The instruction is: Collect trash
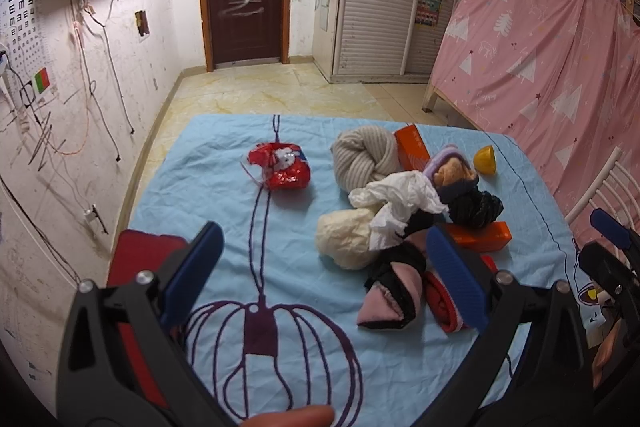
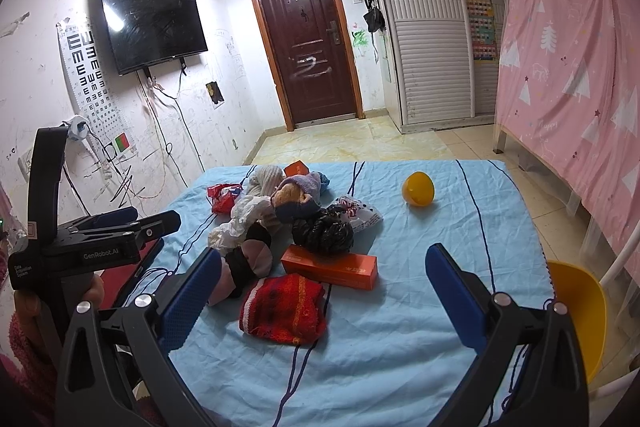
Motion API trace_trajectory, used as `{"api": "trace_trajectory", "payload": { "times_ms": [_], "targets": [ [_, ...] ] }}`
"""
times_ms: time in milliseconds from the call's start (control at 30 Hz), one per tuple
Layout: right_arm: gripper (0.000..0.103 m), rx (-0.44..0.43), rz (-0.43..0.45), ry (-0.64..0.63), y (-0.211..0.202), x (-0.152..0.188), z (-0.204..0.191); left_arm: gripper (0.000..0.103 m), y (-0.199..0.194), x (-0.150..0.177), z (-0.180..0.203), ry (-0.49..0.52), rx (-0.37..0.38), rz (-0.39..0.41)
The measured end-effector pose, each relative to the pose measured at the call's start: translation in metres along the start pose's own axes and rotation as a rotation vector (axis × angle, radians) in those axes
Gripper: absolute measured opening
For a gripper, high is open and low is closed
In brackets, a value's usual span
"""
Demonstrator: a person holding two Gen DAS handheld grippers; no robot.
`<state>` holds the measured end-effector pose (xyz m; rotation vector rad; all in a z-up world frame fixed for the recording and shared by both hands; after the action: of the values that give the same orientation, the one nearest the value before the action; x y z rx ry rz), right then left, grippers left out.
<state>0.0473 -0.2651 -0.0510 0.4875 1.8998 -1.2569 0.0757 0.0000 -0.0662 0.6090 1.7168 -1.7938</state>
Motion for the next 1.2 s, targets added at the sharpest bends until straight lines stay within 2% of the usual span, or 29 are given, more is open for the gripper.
{"api": "trace_trajectory", "payload": {
  "times_ms": [500, 800, 1200],
  "targets": [
    [0.095, 0.000, -0.002, 0.000, 0.001, 0.000, 0.000, 0.098, 0.000, 0.000, 0.000, -0.002, 0.000, -0.002],
    [0.095, -0.039, -0.023, 0.004, 0.027, -0.013, -0.001, 0.098, 0.009, -0.014, -0.019, -0.027, -0.031, -0.016],
    [0.095, -0.101, -0.090, 0.012, 0.074, -0.040, 0.007, 0.098, 0.053, -0.048, -0.038, -0.082, -0.079, -0.135]
  ]
}}
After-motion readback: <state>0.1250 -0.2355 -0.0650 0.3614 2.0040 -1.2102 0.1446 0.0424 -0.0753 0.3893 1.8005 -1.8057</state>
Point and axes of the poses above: each gripper's, at about its wrist camera, not at the fingertips, and y roughly the way its jaws point, z to its right, x to its underside, the point moved 10 cm from there along y, roughly the way its jaws point, and after that the axes turned 6 degrees about -z, right-handed, at the moved point
